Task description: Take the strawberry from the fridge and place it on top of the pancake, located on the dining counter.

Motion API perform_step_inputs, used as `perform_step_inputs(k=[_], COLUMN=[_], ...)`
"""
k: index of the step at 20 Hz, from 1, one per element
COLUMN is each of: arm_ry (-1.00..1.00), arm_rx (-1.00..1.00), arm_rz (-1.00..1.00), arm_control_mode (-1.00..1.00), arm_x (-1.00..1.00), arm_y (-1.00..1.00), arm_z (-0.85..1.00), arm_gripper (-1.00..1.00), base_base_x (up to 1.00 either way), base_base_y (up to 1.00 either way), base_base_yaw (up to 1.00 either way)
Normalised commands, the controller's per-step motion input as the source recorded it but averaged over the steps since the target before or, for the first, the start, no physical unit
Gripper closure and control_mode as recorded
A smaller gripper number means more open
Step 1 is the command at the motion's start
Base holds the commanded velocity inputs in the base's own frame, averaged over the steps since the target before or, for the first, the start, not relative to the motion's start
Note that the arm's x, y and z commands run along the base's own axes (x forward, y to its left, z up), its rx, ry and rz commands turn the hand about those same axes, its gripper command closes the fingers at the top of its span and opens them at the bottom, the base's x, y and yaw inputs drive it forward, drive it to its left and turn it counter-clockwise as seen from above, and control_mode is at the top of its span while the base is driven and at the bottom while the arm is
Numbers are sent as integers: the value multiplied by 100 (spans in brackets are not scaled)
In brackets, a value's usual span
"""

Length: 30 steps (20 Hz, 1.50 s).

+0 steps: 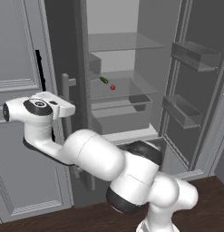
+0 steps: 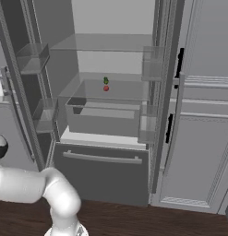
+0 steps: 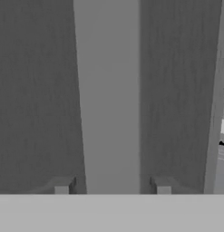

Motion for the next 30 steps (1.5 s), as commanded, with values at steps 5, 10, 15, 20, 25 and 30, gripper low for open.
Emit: perform_step_inputs(k=[5,10,15,20,25,30], arm_ry=[2,14,12,0,0,-1], arm_rx=[0,4,7,18,21,50], arm_rz=[-12,-10,-1,16,25,19], arm_control_mode=[-100,-100,-100,-100,-100,-100], arm_x=[-40,-24,-57,-100,-100,-84], arm_y=[6,-1,-10,-98,-100,-100], arm_z=[-14,-5,-6,-20,-13,19], arm_gripper=[-100,-100,-100,-100,-100,-100], base_base_x=[0,0,0,0,0,0], base_base_y=[0,0,0,0,0,0], base_base_yaw=[0,0,0,0,0,0])
